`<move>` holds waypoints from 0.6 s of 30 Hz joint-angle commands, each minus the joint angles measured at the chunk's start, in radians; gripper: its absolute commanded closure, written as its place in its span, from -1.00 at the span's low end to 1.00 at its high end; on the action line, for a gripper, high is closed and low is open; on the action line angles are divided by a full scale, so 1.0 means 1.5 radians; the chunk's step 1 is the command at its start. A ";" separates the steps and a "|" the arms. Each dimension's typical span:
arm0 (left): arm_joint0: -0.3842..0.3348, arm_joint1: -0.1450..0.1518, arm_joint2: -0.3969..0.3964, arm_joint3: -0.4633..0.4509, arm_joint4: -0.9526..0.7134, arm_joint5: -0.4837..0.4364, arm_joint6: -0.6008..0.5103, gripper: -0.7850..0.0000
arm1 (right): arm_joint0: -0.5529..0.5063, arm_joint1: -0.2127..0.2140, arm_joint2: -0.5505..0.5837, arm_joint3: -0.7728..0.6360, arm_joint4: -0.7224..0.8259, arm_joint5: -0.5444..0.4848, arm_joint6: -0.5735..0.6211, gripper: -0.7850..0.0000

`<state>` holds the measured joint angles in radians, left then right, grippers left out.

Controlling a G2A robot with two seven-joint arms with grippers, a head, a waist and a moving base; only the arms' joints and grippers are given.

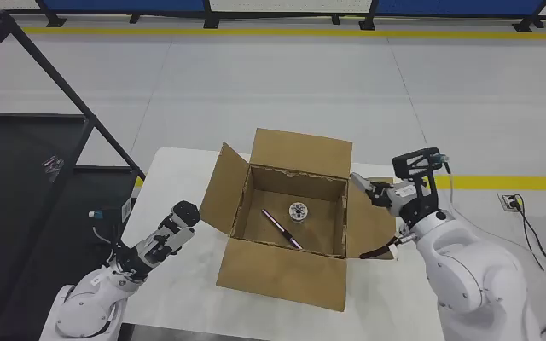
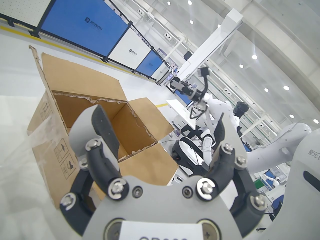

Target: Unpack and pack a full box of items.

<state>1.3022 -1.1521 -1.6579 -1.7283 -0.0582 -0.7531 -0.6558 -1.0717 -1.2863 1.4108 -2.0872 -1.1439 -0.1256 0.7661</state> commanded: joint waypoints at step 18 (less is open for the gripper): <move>0.053 0.002 -0.031 -0.008 0.011 -0.022 0.081 -1.00 | 0.328 -0.114 -0.412 0.641 -0.001 0.210 -0.017 -1.00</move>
<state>1.3815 -1.1492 -1.7050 -1.7396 -0.0421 -0.7855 -0.5338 -0.5926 -1.4507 0.7915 -1.1744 -1.1715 0.1774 0.7549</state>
